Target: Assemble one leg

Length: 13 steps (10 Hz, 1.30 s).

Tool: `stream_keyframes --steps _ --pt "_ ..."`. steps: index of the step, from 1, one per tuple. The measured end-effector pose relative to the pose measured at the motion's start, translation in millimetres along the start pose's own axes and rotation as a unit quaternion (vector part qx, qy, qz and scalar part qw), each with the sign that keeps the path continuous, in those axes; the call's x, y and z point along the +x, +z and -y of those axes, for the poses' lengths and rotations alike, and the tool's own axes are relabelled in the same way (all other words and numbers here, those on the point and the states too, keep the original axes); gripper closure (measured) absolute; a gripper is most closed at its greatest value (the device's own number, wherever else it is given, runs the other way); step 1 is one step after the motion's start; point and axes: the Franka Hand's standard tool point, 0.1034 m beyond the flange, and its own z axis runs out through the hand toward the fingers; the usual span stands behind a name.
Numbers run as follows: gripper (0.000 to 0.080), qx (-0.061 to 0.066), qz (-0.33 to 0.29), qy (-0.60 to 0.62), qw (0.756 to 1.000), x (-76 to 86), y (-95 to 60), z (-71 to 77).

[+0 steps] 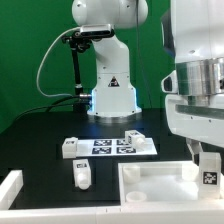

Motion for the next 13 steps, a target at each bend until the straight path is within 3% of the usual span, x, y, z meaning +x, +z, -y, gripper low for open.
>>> stream_keyframes --steps 3,4,5,6,7,8,9,11,13 --pt "0.015 0.001 -0.002 -0.101 0.995 3.0 0.0 0.0" --pt "0.015 -0.007 -0.011 -0.23 0.973 9.9 -1.3 0.3" --pt "0.015 -0.017 -0.021 -0.354 0.935 17.8 -2.7 4.0" --pt "0.015 -0.022 -0.024 -0.415 0.909 21.4 -0.7 5.4" --pt "0.015 -0.021 -0.024 -0.396 0.918 21.1 -0.2 5.3" --pt "0.0258 -0.021 -0.024 -0.387 0.922 21.3 -0.2 5.3" --pt "0.0258 -0.019 -0.024 -0.364 0.931 21.2 -0.1 5.3" --pt "0.0514 -0.019 -0.026 -0.285 0.958 22.6 0.5 3.9" --pt "0.0512 -0.018 -0.028 -0.189 0.981 24.7 0.6 2.4"
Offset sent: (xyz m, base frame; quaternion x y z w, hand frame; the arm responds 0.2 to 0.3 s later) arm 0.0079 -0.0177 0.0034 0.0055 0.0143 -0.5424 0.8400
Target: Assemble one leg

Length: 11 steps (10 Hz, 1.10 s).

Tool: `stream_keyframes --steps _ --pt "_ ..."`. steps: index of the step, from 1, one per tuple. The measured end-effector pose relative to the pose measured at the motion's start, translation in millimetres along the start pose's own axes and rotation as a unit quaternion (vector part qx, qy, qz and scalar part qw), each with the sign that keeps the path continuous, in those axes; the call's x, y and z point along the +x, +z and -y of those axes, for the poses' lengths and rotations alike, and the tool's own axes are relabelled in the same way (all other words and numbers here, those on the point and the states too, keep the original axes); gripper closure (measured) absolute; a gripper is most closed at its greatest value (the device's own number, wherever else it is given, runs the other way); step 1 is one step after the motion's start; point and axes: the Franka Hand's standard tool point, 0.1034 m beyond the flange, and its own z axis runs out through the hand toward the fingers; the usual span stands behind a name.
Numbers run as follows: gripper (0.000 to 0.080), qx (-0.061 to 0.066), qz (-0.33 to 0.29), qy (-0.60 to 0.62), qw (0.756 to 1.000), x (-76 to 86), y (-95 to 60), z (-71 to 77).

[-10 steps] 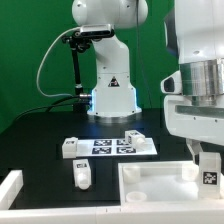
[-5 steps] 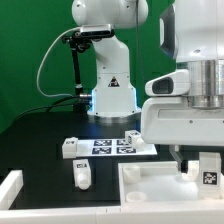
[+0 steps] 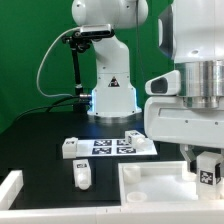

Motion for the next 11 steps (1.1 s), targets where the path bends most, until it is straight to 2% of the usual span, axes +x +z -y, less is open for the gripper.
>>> stream_keyframes --steps 2,3,6,7,10,11 --pt "0.0512 0.002 0.005 0.127 0.992 3.0 -0.1 -4.0" --pt "0.0512 0.003 0.014 0.21 0.978 1.9 0.0 -5.7" --pt "0.0512 0.012 0.056 0.414 0.909 -0.8 0.2 -8.6" --pt "0.0512 0.01 0.059 0.45 0.891 -1.7 0.2 -8.0" --pt "0.0512 0.006 0.056 0.5 0.864 -3.4 -0.1 -7.5" --pt "0.0512 0.006 0.056 0.498 0.865 -3.2 -0.1 -7.7"
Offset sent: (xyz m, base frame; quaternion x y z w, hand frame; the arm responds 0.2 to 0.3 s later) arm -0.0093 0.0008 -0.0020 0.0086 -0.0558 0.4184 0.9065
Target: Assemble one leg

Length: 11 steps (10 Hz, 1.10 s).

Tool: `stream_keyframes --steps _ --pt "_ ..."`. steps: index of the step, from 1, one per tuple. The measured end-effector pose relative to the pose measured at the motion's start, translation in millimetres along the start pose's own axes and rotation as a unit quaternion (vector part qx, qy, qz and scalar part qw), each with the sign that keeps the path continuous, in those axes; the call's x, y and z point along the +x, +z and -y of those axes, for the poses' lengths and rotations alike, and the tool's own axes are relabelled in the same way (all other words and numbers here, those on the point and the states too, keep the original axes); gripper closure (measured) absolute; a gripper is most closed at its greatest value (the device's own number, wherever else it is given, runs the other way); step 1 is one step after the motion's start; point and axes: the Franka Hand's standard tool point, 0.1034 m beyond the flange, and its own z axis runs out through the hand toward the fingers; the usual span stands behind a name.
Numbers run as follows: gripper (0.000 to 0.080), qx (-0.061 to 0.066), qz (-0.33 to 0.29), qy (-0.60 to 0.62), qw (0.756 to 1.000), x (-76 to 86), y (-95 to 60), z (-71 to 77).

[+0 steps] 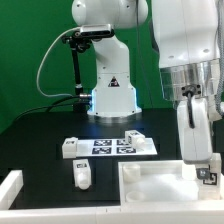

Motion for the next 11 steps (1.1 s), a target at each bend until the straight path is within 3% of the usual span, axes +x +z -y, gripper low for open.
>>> stream_keyframes --steps 1,2,3,5,6,7,10,11 --pt "0.0512 0.0 0.0 0.0 1.0 0.4 0.7 -0.3" --pt "0.0313 -0.001 0.0 0.0 1.0 0.5 1.0 -0.4" --pt "0.0204 -0.001 0.0 -0.001 1.0 0.5 1.0 -0.4" --pt "0.0157 0.016 -0.001 -0.133 0.991 -7.3 -1.7 3.2" --pt "0.0157 0.016 0.002 -0.2 0.98 -15.4 1.4 -0.4" --pt "0.0152 0.006 0.005 -0.244 0.97 -18.2 3.2 -3.0" --pt "0.0151 0.008 0.002 -0.335 0.942 -14.7 3.0 -0.7" --pt "0.0151 0.006 -0.004 -0.4 0.917 -12.6 3.1 0.5"
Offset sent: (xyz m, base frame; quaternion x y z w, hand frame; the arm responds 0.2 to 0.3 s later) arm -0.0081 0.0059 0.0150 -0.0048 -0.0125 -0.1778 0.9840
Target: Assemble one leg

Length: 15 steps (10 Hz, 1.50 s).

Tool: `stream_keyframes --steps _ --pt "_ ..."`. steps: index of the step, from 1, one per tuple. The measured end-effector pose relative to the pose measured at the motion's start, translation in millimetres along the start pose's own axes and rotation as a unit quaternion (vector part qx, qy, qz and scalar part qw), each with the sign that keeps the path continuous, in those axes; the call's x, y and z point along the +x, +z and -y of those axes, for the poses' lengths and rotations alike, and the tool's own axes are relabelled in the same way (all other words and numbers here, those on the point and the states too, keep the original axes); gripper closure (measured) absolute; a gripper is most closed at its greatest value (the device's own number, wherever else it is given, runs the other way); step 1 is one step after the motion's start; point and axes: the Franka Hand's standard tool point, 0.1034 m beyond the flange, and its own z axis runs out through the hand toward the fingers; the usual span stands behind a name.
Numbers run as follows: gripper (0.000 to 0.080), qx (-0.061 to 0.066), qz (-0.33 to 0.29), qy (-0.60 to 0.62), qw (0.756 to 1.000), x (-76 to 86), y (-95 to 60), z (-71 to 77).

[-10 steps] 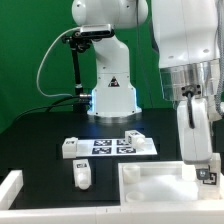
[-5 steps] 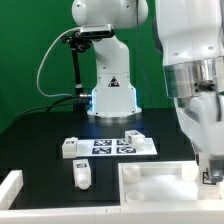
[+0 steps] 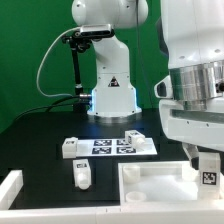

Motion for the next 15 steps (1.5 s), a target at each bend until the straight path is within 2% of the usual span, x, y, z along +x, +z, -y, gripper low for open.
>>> stream_keyframes --steps 1,2,3,4,6,7,8,11,15 --pt "0.0151 -0.011 -0.01 -0.123 0.992 4.3 1.3 -1.6" --pt "0.0151 -0.016 -0.01 -0.215 0.976 2.9 3.4 -1.7" --pt "0.0151 -0.02 -0.013 -0.254 0.967 -1.6 3.8 -0.2" --pt "0.0151 -0.02 -0.013 -0.246 0.969 0.1 3.7 -0.8" --pt "0.0398 -0.021 -0.014 -0.234 0.972 1.3 3.8 -1.7" --pt "0.0398 -0.022 -0.016 -0.208 0.978 5.2 3.9 -3.6" --pt "0.0475 -0.026 -0.021 -0.171 0.985 10.2 3.5 -6.1" --pt "0.0475 -0.034 -0.028 -0.128 0.991 18.3 2.2 -12.2" --pt "0.0475 -0.034 -0.028 -0.129 0.991 18.9 1.8 -12.5"
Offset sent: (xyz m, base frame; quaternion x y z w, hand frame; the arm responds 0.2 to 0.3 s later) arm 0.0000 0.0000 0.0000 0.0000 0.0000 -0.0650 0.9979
